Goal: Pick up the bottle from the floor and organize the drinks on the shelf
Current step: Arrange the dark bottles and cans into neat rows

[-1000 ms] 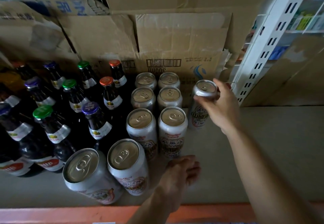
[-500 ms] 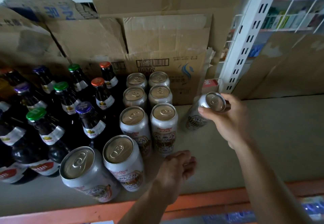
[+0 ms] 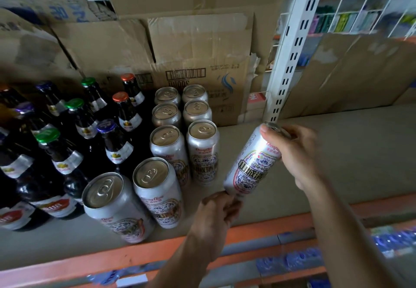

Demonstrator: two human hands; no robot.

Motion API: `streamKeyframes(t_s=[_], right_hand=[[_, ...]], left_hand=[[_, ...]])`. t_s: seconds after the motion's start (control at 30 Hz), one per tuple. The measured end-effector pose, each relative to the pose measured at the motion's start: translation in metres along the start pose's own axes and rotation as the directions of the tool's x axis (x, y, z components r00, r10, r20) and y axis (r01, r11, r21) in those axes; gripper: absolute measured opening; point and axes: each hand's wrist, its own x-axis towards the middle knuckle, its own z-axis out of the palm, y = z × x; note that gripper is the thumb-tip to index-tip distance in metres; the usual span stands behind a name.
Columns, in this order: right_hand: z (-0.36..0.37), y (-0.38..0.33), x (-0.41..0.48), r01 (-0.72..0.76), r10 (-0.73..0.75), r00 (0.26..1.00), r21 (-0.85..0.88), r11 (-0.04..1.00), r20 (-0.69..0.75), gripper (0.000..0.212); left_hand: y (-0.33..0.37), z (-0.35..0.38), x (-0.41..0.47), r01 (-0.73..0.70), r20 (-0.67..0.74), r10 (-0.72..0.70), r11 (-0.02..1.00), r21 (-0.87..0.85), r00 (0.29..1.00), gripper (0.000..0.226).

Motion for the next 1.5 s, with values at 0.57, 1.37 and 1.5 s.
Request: streamKeyframes(t_s=[0.57, 1.37, 1.5], right_hand=[[0.011, -0.003, 0.033, 0.02, -0.07, 0.987, -0.316, 0.948, -0.147, 0.043], [0.095, -0.007, 0.119, 0.253, -0.237, 0.967, -0.481, 0.84, 0.094, 0.048], [0.106, -0.003, 0.123, 0.265, -0.224, 0.964, -0.474, 0.84, 0.143, 0.048]], left_hand=[[0.009, 0.034, 0.018, 0.087, -0.064, -0.097, 0.986, -0.145, 0.993, 0.022], [0.023, 0.059, 0.068, -0.034, -0.036, 0.034, 0.999, -0.004, 0.999, 0.022], [0.021, 0.056, 0.063, -0.037, -0.004, 0.037, 0.999, 0.013, 0.999, 0.024]])
